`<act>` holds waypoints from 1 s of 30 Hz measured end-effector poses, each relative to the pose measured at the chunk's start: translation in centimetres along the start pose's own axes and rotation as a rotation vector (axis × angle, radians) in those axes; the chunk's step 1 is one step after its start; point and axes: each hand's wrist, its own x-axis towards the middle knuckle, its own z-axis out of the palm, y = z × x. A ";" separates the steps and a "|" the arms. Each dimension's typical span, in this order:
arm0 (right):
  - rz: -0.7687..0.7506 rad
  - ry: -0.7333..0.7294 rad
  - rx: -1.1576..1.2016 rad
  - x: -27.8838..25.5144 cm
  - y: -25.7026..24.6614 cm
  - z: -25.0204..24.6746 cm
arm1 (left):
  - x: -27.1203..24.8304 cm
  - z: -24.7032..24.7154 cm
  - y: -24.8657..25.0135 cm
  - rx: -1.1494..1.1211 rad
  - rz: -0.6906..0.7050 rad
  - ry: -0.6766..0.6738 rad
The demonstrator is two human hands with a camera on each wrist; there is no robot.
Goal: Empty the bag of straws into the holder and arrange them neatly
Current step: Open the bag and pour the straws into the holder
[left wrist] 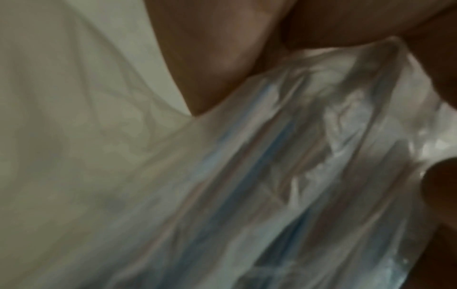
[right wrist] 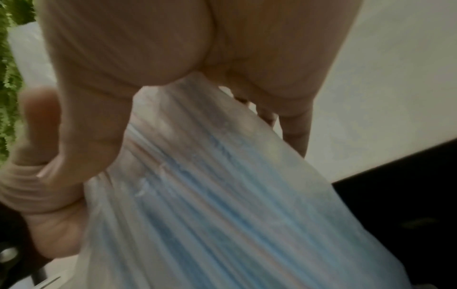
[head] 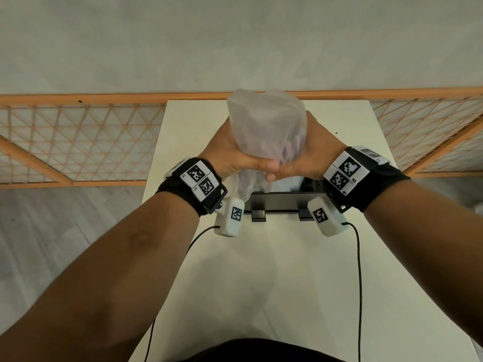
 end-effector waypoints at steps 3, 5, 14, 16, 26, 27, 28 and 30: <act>-0.059 -0.001 0.122 0.1 -0.2 -0.4 | -0.4 0.5 0.7 -0.120 -0.012 0.014; -0.088 -0.042 0.166 0.1 -1.0 -0.4 | -0.4 1.4 1.0 -0.171 -0.044 0.070; -0.058 -0.004 0.201 -0.5 -2.0 -0.3 | -0.1 1.7 1.0 -0.181 0.051 0.180; -0.004 0.038 0.231 -0.9 -2.5 -1.1 | 0.0 0.7 1.2 -0.214 0.089 0.175; -0.192 0.035 -0.128 -0.3 -6.5 -4.9 | -0.2 0.0 2.4 -0.290 0.094 0.169; -0.208 0.060 -0.205 0.0 -6.9 -5.0 | -0.1 0.0 2.3 -0.287 0.106 0.183; -0.214 0.094 -0.233 0.0 -7.3 -5.1 | -0.2 -0.1 2.0 -0.284 0.115 0.193; -0.196 0.136 -0.216 0.1 -8.0 -5.5 | -0.2 -0.6 0.7 -0.254 0.085 0.215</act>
